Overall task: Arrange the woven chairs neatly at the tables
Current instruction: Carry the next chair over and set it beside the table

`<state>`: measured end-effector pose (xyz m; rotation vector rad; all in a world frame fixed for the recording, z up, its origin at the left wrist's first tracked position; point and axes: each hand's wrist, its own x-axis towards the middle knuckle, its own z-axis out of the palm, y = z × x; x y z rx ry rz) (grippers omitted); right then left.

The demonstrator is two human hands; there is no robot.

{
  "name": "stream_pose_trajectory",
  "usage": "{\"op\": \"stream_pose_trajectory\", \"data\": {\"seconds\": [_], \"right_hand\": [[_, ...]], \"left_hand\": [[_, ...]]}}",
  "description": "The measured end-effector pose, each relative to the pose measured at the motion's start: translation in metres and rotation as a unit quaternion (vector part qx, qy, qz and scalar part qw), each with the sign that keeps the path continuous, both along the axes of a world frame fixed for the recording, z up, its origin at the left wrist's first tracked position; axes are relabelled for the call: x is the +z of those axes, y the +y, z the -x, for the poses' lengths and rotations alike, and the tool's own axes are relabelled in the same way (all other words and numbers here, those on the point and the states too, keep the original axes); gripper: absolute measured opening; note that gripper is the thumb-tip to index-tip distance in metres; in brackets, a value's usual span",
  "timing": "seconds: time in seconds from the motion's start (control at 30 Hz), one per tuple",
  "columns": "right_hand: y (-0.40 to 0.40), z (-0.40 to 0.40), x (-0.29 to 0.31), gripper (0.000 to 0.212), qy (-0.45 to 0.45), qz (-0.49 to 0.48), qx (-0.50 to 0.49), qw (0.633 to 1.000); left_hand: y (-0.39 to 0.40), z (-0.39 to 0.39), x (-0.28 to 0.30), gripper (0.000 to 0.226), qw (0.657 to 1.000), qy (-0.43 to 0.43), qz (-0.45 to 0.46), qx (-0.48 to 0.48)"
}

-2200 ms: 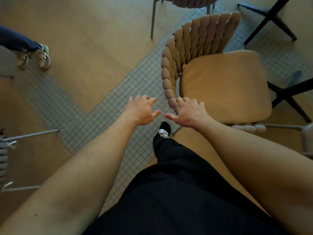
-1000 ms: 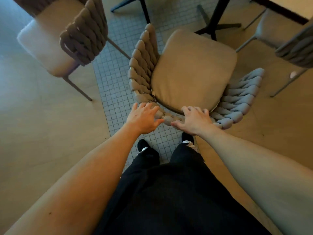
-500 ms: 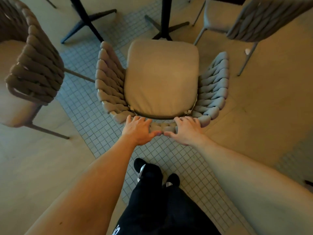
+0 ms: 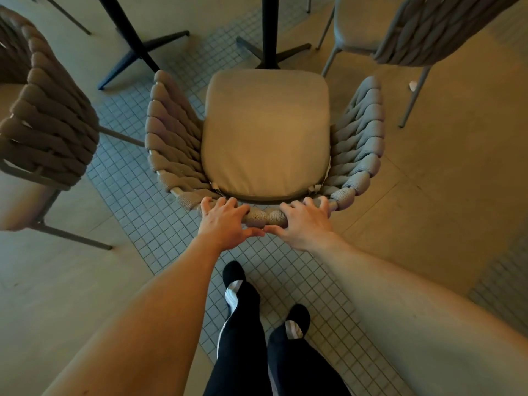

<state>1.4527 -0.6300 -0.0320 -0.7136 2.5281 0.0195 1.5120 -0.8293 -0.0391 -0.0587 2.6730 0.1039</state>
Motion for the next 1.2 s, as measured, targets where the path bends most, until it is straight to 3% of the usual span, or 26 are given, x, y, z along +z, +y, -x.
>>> {"op": "stream_pose_trajectory", "data": {"seconds": [0.57, 1.2], "right_hand": [[-0.038, 0.072, 0.003, 0.073, 0.027, 0.005, -0.008, 1.0], [-0.094, 0.146, 0.0, 0.07, 0.041, 0.023, -0.038, 0.998]], "left_hand": [[-0.039, 0.073, -0.003, 0.075, 0.998, 0.061, -0.011, -0.015], [-0.101, 0.165, -0.002, 0.076, 0.998, 0.052, -0.008, -0.046]]}}
